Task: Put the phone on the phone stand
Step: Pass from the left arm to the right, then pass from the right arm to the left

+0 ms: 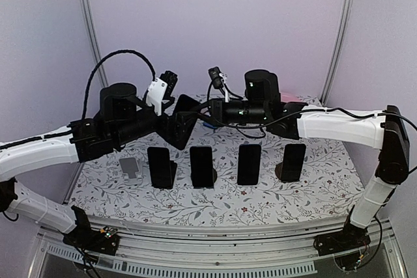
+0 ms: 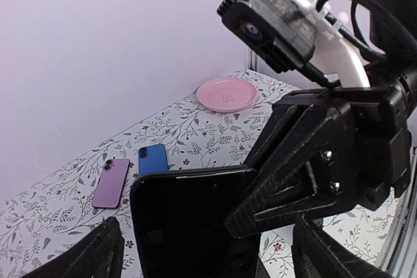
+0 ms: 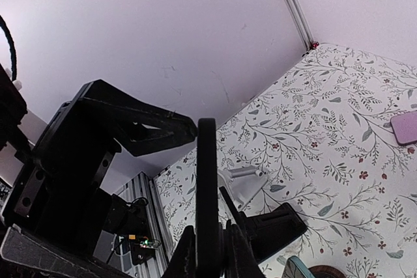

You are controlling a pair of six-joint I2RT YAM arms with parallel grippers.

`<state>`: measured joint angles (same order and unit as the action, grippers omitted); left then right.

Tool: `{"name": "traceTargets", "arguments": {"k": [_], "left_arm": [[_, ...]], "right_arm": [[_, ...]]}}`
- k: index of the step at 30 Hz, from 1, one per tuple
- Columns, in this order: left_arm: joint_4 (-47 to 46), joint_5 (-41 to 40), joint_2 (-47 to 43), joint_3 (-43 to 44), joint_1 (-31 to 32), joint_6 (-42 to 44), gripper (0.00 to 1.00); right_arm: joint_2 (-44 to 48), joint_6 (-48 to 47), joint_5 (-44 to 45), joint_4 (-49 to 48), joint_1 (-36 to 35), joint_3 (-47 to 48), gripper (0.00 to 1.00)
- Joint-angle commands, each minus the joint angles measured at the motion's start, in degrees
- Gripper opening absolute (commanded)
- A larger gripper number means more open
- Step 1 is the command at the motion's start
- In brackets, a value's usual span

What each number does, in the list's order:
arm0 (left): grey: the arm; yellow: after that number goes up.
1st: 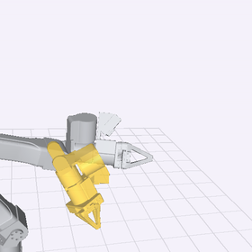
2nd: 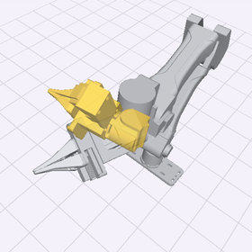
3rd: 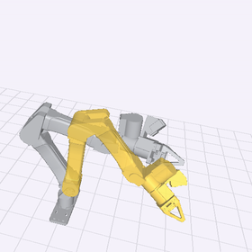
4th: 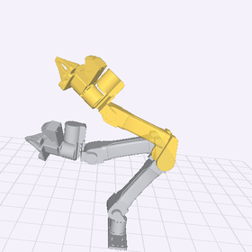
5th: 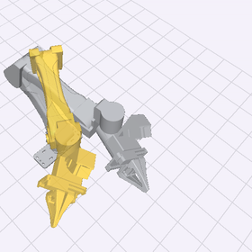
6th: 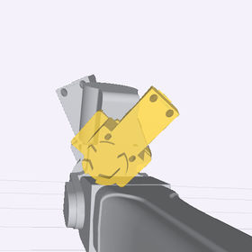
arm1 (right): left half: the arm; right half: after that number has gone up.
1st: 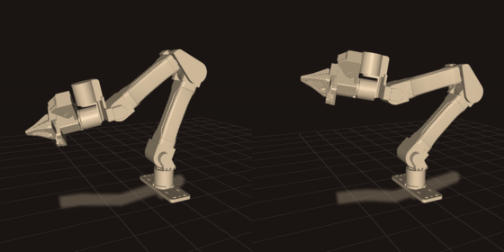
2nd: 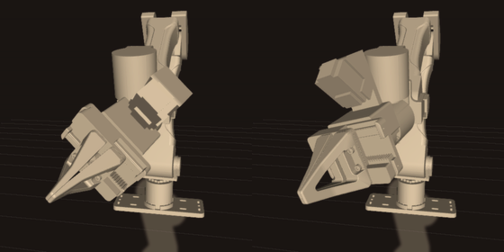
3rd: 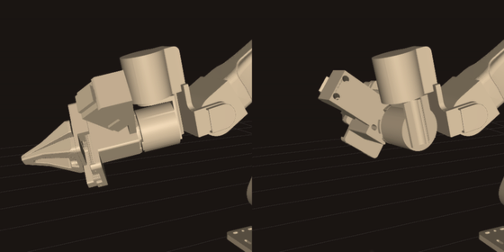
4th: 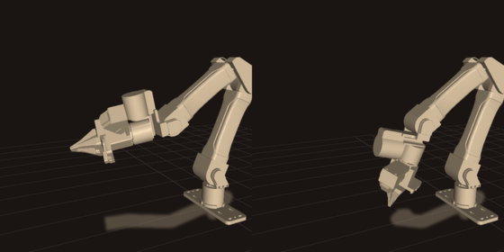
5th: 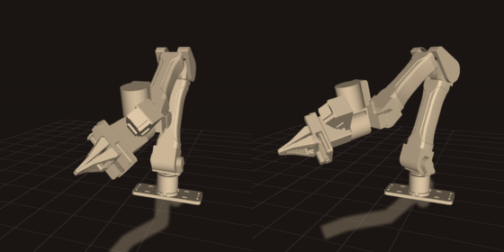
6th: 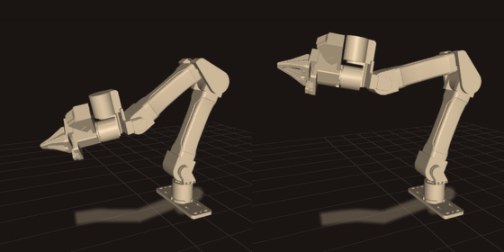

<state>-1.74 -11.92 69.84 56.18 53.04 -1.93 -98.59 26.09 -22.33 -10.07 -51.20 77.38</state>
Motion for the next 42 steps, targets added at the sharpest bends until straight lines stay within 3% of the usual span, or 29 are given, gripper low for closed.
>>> {"name": "traceTargets", "arguments": {"k": [1,12,18,34,42], "left_arm": [[3.42,-3.23,-2.14,-1.09,2.54,-1.09,0.89],[6.42,-5.25,-5.85,-3.71,4.56,-2.58,0.90],[7.63,-13.26,-4.44,-3.62,5.96,-3.52,0.94],[6.13,-16.40,-5.42,-3.59,6.19,-2.38,0.85],[6.65,-16.82,-6.36,-2.81,6.13,-1.95,0.93]], "right_arm": [[3.94,-0.92,3.69,-1.23,-1.80,3.54,0.02],[3.51,-1.86,6.58,1.34,-4.63,5.85,0.02],[3.19,-1.58,9.23,2.50,-7.14,6.90,0.02],[1.44,-3.59,11.24,7.66,-9.35,9.93,0.02],[1.37,-4.14,13.10,9.07,-9.36,10.24,0.02]]}}
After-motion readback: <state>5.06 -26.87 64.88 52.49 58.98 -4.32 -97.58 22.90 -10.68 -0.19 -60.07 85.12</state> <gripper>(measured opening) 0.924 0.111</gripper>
